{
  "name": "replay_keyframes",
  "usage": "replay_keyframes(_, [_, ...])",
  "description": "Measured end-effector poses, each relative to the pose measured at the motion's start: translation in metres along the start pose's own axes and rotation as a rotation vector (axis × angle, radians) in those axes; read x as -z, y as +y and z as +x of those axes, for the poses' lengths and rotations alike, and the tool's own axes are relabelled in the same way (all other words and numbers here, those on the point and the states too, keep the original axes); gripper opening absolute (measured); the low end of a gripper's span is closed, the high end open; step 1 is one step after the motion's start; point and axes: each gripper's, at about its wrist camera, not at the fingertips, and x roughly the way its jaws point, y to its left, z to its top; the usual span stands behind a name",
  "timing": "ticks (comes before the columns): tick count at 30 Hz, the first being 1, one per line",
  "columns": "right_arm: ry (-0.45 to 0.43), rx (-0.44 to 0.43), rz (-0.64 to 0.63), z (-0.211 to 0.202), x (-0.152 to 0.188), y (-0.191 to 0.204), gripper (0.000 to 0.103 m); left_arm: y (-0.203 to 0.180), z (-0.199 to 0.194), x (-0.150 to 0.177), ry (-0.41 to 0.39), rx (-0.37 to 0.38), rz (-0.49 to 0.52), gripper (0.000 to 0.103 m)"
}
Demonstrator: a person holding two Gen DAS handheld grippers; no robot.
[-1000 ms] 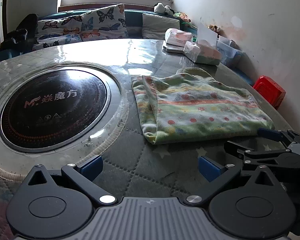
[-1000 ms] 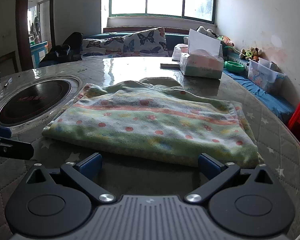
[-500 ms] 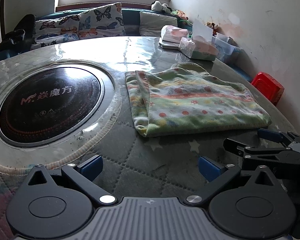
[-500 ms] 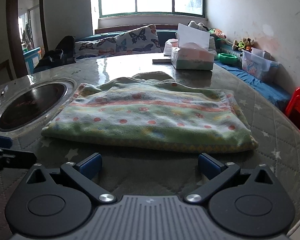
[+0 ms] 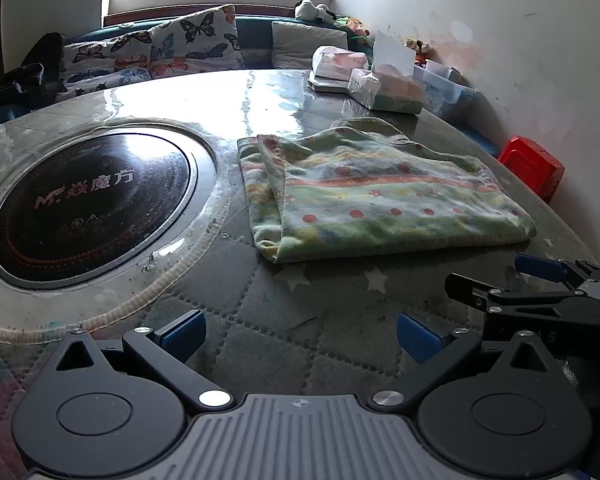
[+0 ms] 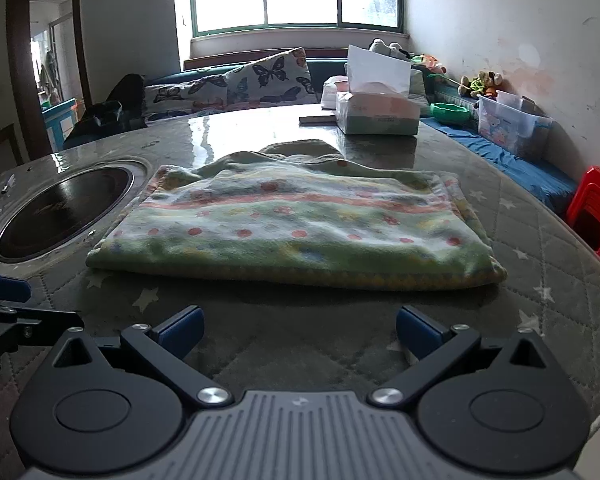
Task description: Fold clothes
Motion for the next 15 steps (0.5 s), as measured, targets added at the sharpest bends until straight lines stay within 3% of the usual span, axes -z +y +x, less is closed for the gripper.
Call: replay_keyframes(15, [-0.001,0.006,0.018,-0.0027,0.0013,-0.005,0.103,-0.0061,-0.0004,0.0025,0.006,0.011,0.016,0.103])
